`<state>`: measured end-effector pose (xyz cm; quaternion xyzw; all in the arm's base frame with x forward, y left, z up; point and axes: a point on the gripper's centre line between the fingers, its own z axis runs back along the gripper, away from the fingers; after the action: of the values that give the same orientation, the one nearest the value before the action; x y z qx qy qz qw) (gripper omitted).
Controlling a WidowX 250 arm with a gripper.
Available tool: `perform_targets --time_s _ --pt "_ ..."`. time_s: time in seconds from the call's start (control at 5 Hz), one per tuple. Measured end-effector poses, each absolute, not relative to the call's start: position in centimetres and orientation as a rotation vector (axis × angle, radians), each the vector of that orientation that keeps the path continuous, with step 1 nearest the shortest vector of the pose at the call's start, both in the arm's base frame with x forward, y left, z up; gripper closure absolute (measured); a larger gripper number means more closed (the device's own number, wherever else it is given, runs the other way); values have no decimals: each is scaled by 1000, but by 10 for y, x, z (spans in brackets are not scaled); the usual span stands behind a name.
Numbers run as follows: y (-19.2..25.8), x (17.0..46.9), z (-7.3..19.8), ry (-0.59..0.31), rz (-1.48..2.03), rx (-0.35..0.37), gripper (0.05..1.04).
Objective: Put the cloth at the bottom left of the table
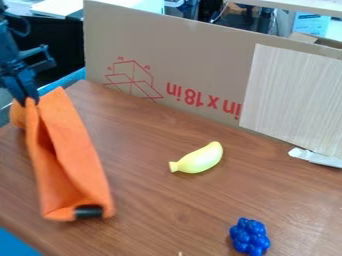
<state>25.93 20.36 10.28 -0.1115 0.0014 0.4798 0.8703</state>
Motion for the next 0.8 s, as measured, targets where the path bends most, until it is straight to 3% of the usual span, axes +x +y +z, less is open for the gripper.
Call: perform_targets --time_s 0.4,0.6,0.8 --pt "236 227 98 45 1117 -110 1010" --pt "254 212 84 114 1235 -23 976" --pt "267 204 85 158 1370 60 803"
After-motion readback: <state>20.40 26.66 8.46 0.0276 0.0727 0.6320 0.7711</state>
